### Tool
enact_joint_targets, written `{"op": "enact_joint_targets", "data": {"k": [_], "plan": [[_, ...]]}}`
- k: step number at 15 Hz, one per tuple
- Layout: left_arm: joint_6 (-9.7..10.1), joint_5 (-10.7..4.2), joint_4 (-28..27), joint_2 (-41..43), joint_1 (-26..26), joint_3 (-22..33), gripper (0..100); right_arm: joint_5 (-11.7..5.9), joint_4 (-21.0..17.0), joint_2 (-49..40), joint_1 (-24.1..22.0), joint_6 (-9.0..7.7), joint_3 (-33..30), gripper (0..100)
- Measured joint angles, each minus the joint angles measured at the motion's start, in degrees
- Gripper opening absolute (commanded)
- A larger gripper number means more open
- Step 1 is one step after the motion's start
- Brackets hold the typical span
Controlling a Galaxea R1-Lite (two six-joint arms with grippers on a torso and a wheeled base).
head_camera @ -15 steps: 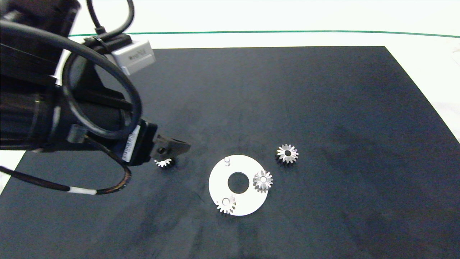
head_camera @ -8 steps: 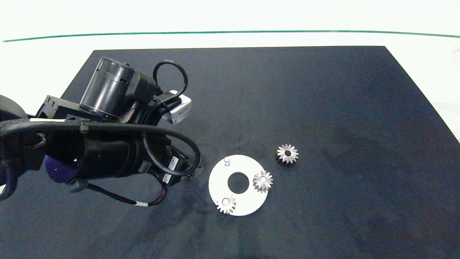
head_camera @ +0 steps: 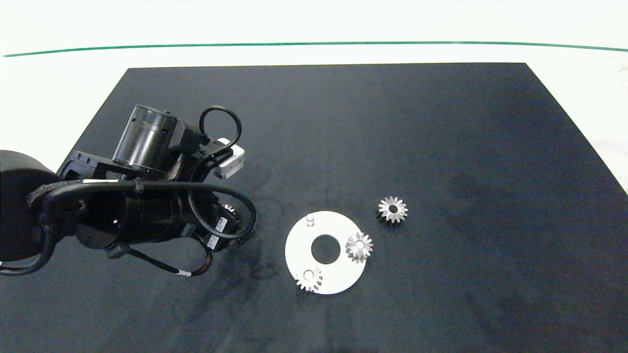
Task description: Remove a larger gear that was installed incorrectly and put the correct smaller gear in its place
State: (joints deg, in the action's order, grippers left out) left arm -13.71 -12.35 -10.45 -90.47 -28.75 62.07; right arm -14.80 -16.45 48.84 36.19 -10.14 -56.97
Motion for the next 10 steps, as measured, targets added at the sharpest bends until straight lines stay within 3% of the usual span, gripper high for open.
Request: {"op": "enact_joint_targets", "data": {"k": [2,10], "plan": [[-0.06,0.80,-0.07,-0.22,0.52,0.07,100,0.02,0.00,0.00,0.00,-0.07,0.11,100],[-0.20,0.94,-0.84,-4.16,2.45,2.52,100,0.04,0.00,-0.11,-0.01,-0.07,0.11,100]]}}
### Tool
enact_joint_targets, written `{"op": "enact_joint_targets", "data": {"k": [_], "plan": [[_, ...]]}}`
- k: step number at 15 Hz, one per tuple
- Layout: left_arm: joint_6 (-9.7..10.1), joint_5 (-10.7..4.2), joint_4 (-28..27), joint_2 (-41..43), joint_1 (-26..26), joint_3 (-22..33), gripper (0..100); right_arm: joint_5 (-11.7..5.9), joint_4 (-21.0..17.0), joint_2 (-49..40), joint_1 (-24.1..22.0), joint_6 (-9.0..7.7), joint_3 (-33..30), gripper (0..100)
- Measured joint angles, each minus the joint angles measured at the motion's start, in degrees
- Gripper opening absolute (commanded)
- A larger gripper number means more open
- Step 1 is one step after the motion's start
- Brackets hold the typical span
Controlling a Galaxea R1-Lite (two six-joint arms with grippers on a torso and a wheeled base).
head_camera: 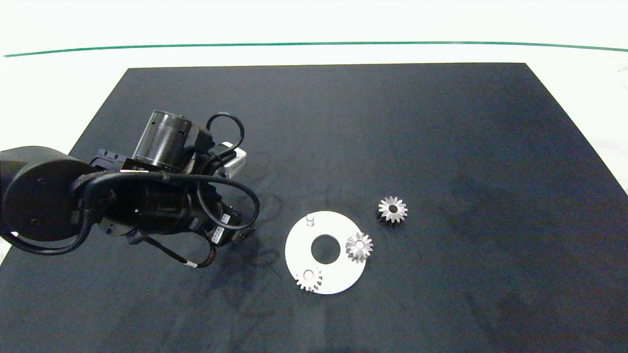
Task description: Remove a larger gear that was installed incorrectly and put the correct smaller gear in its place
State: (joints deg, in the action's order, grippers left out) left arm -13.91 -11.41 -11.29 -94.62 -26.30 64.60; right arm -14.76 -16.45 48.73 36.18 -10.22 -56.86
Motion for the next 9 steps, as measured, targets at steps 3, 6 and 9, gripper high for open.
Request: {"op": "enact_joint_targets", "data": {"k": [3,6,9], "plan": [[-0.15,0.00,-4.44,-0.80,0.37,1.96,100,0.00,0.02,0.00,0.00,0.00,0.00,100],[-0.76,0.00,-8.72,-1.02,1.30,4.36,100,-0.01,0.00,0.00,0.00,0.00,0.00,100],[-0.63,0.00,-8.94,-1.27,1.27,5.35,100,0.00,0.02,0.06,0.01,-0.06,0.00,100]]}}
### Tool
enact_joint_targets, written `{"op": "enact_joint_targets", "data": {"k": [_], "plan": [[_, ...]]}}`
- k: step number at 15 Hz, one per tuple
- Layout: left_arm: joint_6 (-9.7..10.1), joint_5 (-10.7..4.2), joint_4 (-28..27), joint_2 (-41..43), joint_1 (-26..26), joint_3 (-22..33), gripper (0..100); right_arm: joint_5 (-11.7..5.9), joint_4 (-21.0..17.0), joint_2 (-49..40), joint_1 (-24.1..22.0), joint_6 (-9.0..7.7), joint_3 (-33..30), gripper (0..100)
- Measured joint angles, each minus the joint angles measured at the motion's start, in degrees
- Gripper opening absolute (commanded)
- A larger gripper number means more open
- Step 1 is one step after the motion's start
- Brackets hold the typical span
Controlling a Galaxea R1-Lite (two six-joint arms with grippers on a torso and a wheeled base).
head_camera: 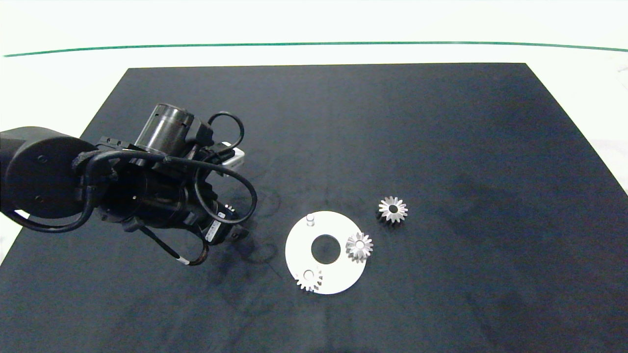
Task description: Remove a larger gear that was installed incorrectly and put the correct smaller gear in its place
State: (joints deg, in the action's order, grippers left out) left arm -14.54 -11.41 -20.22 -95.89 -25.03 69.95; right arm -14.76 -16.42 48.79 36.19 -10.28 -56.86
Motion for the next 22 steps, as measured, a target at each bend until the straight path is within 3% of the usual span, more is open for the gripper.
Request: {"op": "enact_joint_targets", "data": {"k": [9,22], "plan": [[0.20,-0.02,-0.13,-1.95,0.20,0.44,99,-0.01,0.00,0.07,-0.01,-0.02,0.00,100],[2.67,0.09,-1.46,-2.51,-0.27,1.79,72,0.41,0.06,0.49,-0.01,-0.20,0.27,100]]}}
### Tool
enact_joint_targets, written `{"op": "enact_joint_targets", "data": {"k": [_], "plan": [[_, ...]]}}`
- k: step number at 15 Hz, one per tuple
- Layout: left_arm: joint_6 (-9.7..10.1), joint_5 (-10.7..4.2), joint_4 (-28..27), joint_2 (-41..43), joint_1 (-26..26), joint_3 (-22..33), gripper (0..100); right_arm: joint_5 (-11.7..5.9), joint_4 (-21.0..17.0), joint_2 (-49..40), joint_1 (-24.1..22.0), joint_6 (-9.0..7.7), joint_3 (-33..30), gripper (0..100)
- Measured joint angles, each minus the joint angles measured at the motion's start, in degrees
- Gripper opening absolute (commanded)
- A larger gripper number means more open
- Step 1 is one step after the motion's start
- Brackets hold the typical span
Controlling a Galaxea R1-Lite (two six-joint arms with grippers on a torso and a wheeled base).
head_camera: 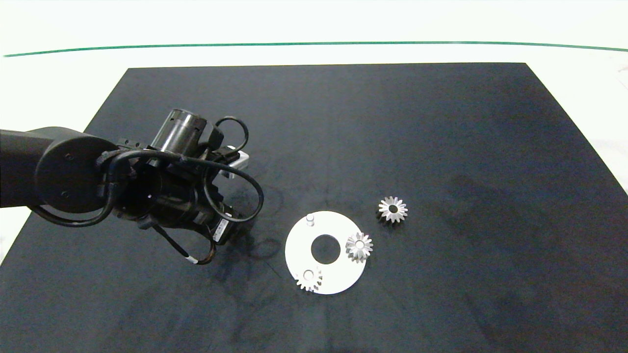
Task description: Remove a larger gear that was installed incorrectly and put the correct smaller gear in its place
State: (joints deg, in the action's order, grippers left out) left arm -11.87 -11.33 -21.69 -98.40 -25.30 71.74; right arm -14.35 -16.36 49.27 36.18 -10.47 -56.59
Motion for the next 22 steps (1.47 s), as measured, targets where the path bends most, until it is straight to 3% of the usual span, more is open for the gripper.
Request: {"op": "enact_joint_targets", "data": {"k": [22], "plan": [[0.35,-0.09,-0.02,-0.79,0.05,0.61,29,0.00,0.02,0.00,0.00,-0.52,0.17,100]]}}
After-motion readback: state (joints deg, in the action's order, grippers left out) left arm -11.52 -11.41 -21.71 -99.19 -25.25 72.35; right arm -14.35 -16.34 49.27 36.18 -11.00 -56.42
